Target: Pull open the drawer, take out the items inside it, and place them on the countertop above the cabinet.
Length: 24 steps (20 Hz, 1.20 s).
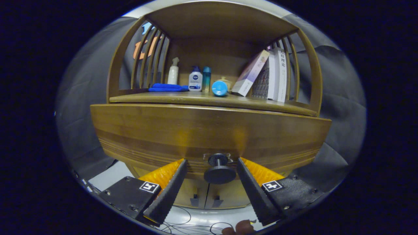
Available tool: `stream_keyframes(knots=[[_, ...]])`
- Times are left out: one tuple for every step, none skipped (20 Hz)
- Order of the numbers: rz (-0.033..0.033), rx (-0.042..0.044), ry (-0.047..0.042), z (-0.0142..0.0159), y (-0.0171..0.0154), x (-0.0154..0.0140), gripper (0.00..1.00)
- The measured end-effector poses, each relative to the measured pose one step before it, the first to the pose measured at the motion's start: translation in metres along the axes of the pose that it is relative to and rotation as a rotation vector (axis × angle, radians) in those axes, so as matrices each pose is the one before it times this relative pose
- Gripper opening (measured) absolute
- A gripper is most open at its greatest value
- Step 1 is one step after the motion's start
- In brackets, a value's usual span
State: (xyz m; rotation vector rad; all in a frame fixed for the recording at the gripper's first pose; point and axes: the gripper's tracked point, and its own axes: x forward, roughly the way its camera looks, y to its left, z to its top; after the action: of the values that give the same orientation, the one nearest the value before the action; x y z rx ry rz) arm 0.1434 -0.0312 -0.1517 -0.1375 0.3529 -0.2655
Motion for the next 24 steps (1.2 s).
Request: stream_keyframes(knots=[[-0.00504,-0.00094,0.00361,0.00055,-0.00017,0.00052,1.00],[-0.00646,0.00064,0.00404,-0.00050,-0.00040,0.00046,1.00],[-0.00615,-0.00217,0.00483,0.00003,-0.00043,0.00038,1.00],[-0.00348,-0.00474,0.00389,-0.00053,-0.00035,0.00014,1.00],[-0.00288,-0.00717,0.00471,0.00002,-0.00034,0.00023,1.00],[-0.00017,-0.00543,0.00567,-0.00060,0.00031,-0.00096,1.00],[-0.00075,-0.00092,0.00611,-0.00056,0.00043,-0.00092,1.00],[-0.00507,-0.00179,0.00666,-0.00018,-0.00035,0.00008,1.00],[-0.00584,-0.00567,0.00532,0.00034,-0.00129,0.00003,1.00],[-0.00402,-0.00123,0.00609,-0.00057,0.00025,0.00023,1.00],[-0.00454,0.00134,0.00109,0.00145,0.00039,-0.00356,1.00],[-0.00167,-0.00443,0.00561,-0.00202,-0.00070,0.00386,1.00],[-0.00682,-0.00620,-0.00120,-0.00116,-0.00121,-0.00192,1.00],[-0.00124,-0.01422,0.00383,-0.00063,-0.00068,0.00150,1.00],[0.00552,-0.01905,0.00316,-0.00090,0.00022,0.00034,1.00],[0.02163,-0.01281,0.00952,-0.00233,0.00109,-0.00158,1.00],[0.05189,0.00670,0.02229,-0.00350,0.00578,-0.00196,1.00],[0.02329,0.02251,0.02372,-0.00277,-0.00010,-0.00563,1.00],[0.00313,0.01472,0.00376,0.00201,-0.00275,0.00034,1.00],[0.00523,0.00657,-0.00497,0.00159,0.00105,0.00035,1.00],[0.00750,0.00002,-0.00465,0.00136,0.00221,-0.00079,1.00],[0.00801,-0.00261,-0.00833,-0.00230,0.00091,-0.00244,1.00],[0.00898,-0.00076,-0.00767,0.00040,-0.00040,-0.00615,1.00],[0.01396,0.00364,-0.01005,0.00048,0.00186,-0.00652,1.00]])
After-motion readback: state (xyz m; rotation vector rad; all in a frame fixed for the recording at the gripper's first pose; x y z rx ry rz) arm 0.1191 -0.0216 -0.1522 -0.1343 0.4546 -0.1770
